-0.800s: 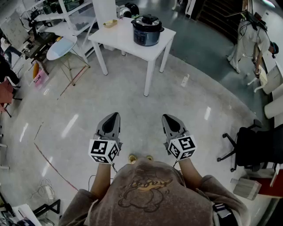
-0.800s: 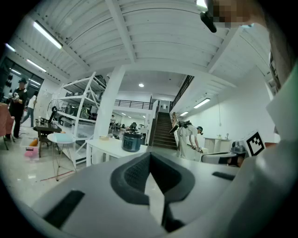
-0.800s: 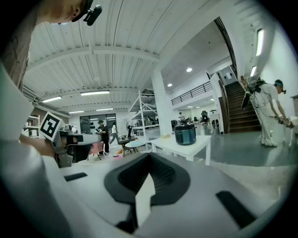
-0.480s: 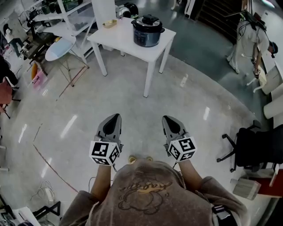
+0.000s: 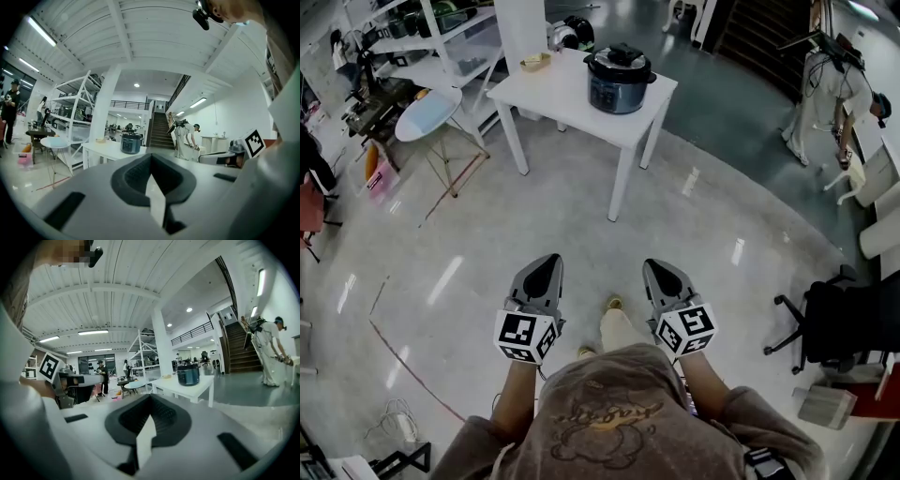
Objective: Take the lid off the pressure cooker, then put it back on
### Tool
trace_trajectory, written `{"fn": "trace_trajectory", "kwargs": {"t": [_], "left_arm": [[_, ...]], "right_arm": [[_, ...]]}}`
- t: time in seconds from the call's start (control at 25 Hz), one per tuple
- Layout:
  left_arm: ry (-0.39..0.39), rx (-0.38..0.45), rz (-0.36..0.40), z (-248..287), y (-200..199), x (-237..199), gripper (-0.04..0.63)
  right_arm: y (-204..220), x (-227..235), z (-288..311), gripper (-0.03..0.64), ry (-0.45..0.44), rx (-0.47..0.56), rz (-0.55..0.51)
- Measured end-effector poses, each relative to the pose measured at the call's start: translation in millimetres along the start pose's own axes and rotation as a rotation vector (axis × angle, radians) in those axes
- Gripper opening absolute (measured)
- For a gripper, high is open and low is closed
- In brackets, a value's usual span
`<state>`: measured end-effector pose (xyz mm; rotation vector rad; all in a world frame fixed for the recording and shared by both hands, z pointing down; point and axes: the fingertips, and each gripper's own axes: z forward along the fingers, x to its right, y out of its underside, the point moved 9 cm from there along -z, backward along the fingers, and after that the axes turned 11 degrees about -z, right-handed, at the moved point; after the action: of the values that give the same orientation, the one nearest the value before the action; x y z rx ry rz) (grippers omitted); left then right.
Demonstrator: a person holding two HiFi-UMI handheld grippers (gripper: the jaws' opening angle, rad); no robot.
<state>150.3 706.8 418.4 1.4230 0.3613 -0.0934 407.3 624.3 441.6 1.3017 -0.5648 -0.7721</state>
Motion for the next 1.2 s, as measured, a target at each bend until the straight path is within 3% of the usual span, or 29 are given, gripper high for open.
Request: {"fn": "trace_trajectory", "kwargs": {"t": [0.64, 1.2], "left_arm": [[-0.003, -0.008, 0.01, 96, -21, -67, 0.003], [-0.052, -0.001, -0.013, 223, -66, -119, 0.003]], "right_arm": [[-7, 50, 118, -0.005, -0.032, 0.002, 0.005], [-46, 141, 243, -0.005, -0.1, -0.005, -0.012]]}}
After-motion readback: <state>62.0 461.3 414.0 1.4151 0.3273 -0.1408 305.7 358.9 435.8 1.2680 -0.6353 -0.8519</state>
